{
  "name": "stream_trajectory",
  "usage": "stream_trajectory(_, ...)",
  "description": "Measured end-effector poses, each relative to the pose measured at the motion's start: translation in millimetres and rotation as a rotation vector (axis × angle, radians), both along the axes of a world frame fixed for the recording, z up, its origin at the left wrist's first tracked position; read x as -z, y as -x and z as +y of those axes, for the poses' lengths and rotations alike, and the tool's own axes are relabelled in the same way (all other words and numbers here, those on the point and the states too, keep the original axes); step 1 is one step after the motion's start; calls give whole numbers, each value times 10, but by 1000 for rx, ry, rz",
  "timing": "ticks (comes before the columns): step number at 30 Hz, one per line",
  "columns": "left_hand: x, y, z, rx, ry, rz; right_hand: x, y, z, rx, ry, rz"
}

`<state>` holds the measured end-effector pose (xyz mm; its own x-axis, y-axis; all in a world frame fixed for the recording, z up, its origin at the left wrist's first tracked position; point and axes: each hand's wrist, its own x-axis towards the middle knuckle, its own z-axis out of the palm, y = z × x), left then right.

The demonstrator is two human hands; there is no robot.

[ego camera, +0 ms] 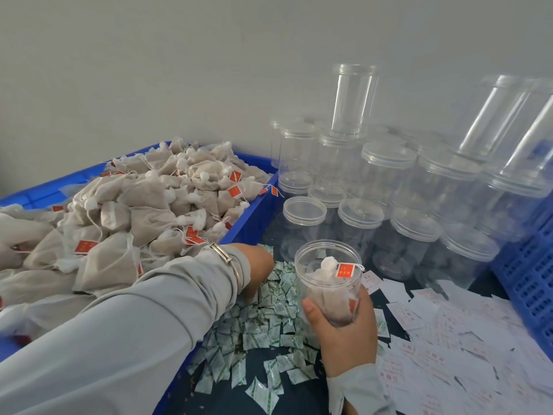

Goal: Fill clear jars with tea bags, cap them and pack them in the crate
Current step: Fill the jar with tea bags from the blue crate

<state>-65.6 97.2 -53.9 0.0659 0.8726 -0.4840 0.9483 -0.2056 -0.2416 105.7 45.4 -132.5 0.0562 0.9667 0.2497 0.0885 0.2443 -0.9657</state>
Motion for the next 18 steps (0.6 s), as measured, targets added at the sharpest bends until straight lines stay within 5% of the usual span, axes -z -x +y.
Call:
stream_trajectory(6,21,8,10,37,-19,-23,-11,23,-19,-14,10,14)
stream_trajectory(13,-123,104,-12,-11,-259,-512,21,4,0,25,23,-34)
stream_trajectory(18,-246,141,-49,-140,-642,-783,10,-4,5,61,39,-52)
